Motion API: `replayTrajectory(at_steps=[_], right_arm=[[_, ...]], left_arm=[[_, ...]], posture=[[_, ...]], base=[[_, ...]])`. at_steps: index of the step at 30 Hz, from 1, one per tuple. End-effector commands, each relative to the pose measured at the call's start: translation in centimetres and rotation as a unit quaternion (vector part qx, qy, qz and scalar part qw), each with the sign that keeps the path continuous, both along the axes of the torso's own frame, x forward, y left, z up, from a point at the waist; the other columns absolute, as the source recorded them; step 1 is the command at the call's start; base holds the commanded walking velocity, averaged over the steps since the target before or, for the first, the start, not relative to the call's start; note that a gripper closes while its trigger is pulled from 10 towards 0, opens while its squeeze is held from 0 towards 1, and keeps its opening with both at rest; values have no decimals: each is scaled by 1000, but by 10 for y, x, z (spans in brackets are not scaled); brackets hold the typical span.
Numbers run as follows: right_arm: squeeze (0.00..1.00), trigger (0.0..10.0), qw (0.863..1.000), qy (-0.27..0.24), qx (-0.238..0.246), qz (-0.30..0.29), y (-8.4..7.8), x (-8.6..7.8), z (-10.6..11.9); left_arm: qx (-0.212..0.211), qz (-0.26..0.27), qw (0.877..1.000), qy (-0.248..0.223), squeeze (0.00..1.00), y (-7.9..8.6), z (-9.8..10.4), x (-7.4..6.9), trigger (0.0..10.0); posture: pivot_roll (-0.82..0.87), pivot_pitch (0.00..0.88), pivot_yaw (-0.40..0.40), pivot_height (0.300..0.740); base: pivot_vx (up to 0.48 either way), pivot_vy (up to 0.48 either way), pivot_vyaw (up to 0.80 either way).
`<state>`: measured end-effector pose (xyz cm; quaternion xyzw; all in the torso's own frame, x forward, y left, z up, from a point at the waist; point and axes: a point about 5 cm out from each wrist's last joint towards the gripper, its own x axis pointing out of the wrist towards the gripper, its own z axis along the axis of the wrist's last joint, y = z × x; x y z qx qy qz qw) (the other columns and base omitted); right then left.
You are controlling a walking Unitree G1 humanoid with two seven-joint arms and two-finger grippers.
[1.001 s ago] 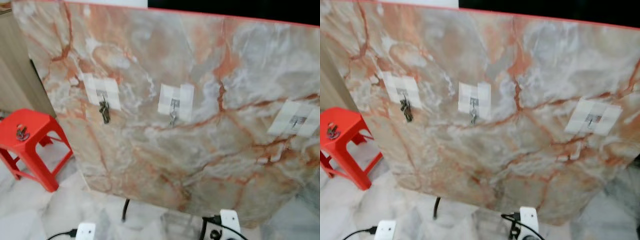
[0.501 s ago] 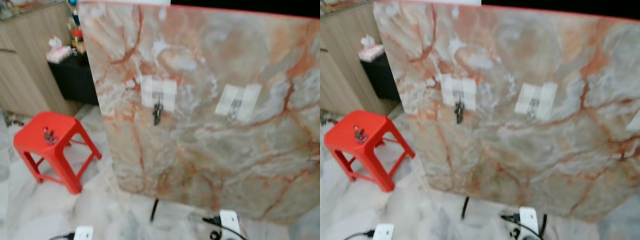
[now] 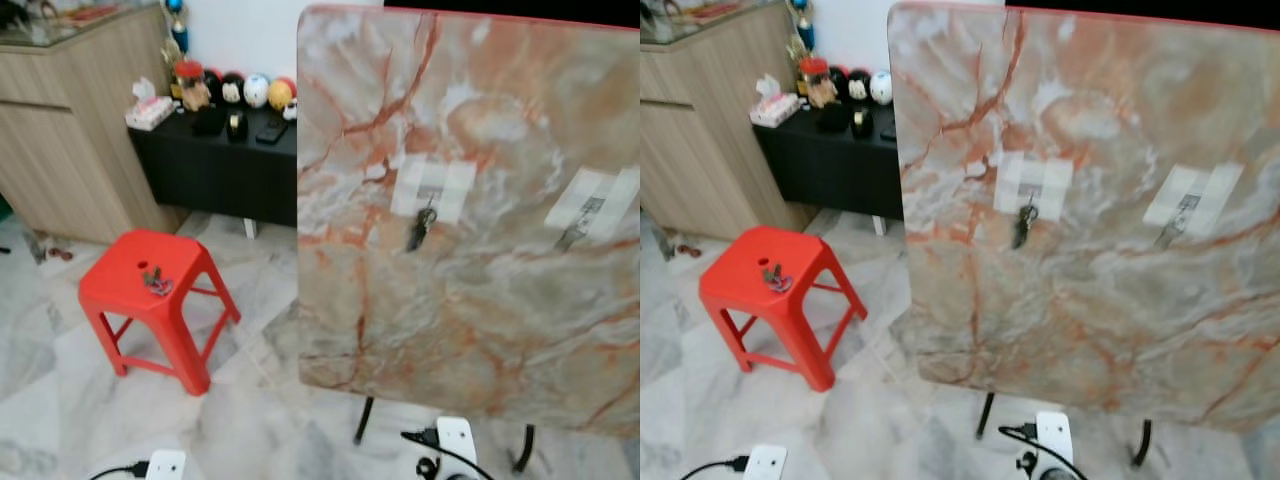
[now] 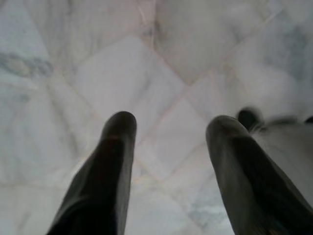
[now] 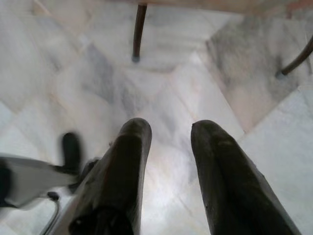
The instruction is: Hang keys on a hook
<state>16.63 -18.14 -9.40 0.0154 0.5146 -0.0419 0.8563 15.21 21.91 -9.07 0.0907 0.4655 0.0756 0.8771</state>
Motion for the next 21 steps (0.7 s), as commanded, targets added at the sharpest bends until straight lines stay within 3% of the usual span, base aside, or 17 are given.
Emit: replayTrajectory(at_steps=[1, 2, 16, 18, 19, 21], right_arm=[[898, 10000, 1000, -16, 6, -3, 4, 10, 4], [1000, 10000, 1000, -17, 6, -1, 4, 10, 4], [1000, 10000, 1000, -15, 1, 6, 3, 11, 4], [125, 10000, 1000, -15, 0, 7, 2, 11, 4], [0, 10000, 1000, -15, -1, 7, 2, 11, 4], [0, 10000, 1000, -15, -1, 8, 2, 11, 5]], left_arm=[[9, 4, 1000, 5, 0, 9, 2, 0, 10000], [9, 4, 1000, 4, 0, 9, 2, 0, 10000], [7, 10, 1000, 7, 0, 10, 2, 1, 10000], [7, 9, 1000, 6, 0, 7, 2, 4, 10000], [6, 8, 1000, 5, 0, 6, 3, 5, 10000], [5, 7, 1000, 4, 0, 4, 3, 9, 10000]], posture=[[-34, 0, -59, 740], [-32, 0, -61, 740], [-28, 0, -67, 740], [-27, 0, -67, 740], [-27, 0, -67, 740], [-23, 0, -68, 740]], base=[[0, 480, 0], [0, 480, 0], [0, 480, 0], [0, 480, 0], [0, 480, 0], [0, 480, 0]])
